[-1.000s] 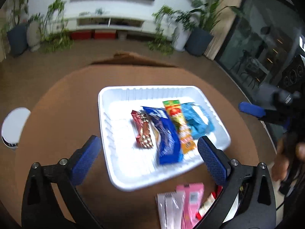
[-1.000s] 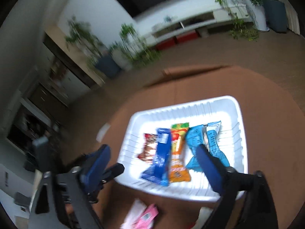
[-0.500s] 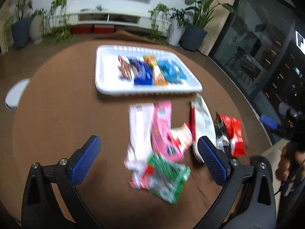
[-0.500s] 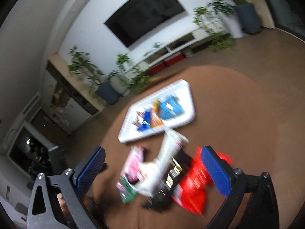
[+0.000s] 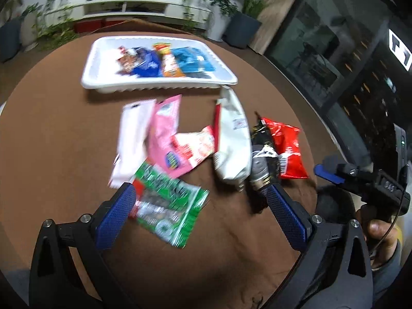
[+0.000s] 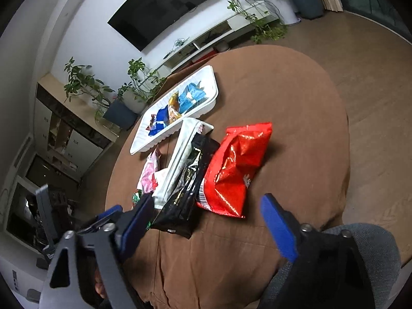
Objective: Organize snacks
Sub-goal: 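Lift both tools away from the tray toward the remaining snacks, then grasp the long white packet with the left tool while the right tool grasps the red chip bag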
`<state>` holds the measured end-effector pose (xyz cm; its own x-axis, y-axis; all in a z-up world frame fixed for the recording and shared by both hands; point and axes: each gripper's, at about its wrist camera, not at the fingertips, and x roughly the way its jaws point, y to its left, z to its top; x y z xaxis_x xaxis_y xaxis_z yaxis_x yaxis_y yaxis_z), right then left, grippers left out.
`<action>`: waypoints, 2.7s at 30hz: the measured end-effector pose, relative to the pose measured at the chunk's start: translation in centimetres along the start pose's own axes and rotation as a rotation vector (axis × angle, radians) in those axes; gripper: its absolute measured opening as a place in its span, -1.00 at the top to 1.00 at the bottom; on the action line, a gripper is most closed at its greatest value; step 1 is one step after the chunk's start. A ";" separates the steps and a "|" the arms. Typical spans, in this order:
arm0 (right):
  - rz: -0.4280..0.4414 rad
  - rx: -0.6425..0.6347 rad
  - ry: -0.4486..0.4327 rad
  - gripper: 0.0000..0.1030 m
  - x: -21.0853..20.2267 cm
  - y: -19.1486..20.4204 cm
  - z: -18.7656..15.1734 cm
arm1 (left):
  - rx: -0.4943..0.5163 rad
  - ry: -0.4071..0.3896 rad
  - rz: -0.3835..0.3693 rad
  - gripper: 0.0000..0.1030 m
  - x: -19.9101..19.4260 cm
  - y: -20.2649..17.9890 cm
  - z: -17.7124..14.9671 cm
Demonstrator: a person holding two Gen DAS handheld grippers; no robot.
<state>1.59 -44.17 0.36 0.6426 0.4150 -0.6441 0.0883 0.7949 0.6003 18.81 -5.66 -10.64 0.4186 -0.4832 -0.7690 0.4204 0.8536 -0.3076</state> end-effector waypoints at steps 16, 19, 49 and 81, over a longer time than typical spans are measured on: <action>-0.044 -0.021 0.018 -0.21 0.1 -0.5 0.9 | 0.285 0.246 0.054 -0.36 8.8 -5.7 8.2; -0.049 -0.008 0.031 -0.21 0.3 -0.8 1.1 | 0.297 0.280 0.065 -0.32 10.1 -5.4 8.3; -0.070 0.018 0.090 -0.21 1.7 -1.7 1.8 | 0.326 0.363 0.099 0.12 15.3 -2.2 12.8; -0.166 -0.025 0.100 -0.25 3.4 -0.6 3.2 | 0.376 0.353 0.153 0.57 18.5 -2.3 15.0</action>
<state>6.11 -44.67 -0.70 0.5420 0.3177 -0.7780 0.1670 0.8666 0.4703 37.71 -19.45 -15.75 0.2287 -0.2090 -0.9508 0.6623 0.7493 -0.0054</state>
